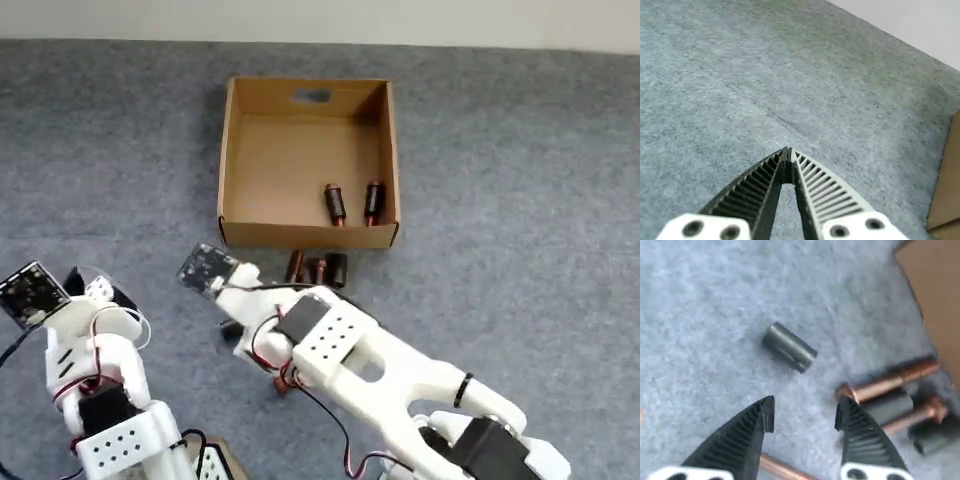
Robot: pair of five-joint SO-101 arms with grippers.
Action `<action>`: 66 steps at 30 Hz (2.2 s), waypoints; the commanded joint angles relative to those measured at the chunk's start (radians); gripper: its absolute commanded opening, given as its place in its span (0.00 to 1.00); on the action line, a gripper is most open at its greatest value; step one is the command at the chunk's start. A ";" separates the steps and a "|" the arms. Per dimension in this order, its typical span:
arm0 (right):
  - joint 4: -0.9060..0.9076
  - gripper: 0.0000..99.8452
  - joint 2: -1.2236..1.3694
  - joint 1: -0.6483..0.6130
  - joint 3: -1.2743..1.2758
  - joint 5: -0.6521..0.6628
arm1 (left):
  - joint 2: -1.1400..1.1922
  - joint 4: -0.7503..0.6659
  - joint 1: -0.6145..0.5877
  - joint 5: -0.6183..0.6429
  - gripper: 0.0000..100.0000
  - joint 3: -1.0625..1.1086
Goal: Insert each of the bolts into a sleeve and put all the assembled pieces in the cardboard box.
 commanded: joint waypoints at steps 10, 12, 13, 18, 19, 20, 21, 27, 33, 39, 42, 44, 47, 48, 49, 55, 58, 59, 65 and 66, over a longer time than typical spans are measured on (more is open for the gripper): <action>-0.050 0.19 -0.030 -0.022 -0.012 0.285 | -0.005 -0.020 -0.012 0.006 0.01 0.018; -0.050 0.19 0.004 -0.035 -0.015 0.330 | -0.005 -0.021 -0.012 0.006 0.01 0.018; -0.050 0.19 0.033 -0.045 -0.027 0.348 | -0.005 -0.021 -0.012 0.006 0.01 0.018; -0.047 0.19 0.232 -0.067 -0.162 0.371 | -0.005 -0.023 -0.013 0.003 0.01 0.018; -0.047 0.19 0.271 -0.065 -0.193 0.371 | -0.005 -0.023 -0.016 0.003 0.01 0.018; -0.045 0.19 0.306 -0.065 -0.223 0.371 | -0.005 -0.025 -0.016 0.003 0.01 0.018; -0.045 0.19 0.338 -0.065 -0.251 0.371 | -0.005 -0.025 -0.016 0.003 0.01 0.018; -0.045 0.19 0.420 -0.067 -0.337 0.373 | -0.005 -0.025 -0.019 0.003 0.01 0.018; -0.045 0.19 0.423 -0.071 -0.334 0.417 | -0.015 -0.026 -0.077 0.009 0.01 0.018; -0.025 0.10 0.423 -0.070 -0.334 0.443 | -0.008 -0.100 -0.193 0.074 0.01 0.018; -0.025 0.09 0.423 -0.070 -0.334 0.439 | -0.015 -0.115 -0.265 0.187 0.01 0.018; -0.024 0.09 0.423 -0.067 -0.334 0.439 | -0.012 -0.132 -0.283 0.206 0.01 0.018; -0.013 0.09 0.420 -0.062 -0.334 0.437 | -0.007 -0.135 -0.282 0.209 0.01 0.018; 0.005 0.08 0.418 -0.054 -0.338 0.436 | -0.007 -0.135 -0.280 0.209 0.01 0.018; 0.025 0.07 0.417 -0.048 -0.341 0.436 | -0.007 -0.135 -0.280 0.209 0.01 0.018; 0.079 0.03 0.374 0.010 -0.361 0.373 | -0.007 -0.133 -0.278 0.209 0.01 0.018; 0.091 0.03 0.321 0.033 -0.358 0.296 | -0.005 -0.130 -0.268 0.209 0.01 0.018; 0.102 0.03 0.303 0.039 -0.349 0.269 | -0.005 -0.130 -0.257 0.209 0.01 0.018; 0.140 0.03 0.131 0.124 -0.292 0.110 | -0.005 -0.129 -0.234 0.207 0.01 0.018; 0.140 0.03 0.093 0.150 -0.280 0.089 | -0.005 -0.129 -0.234 0.207 0.01 0.018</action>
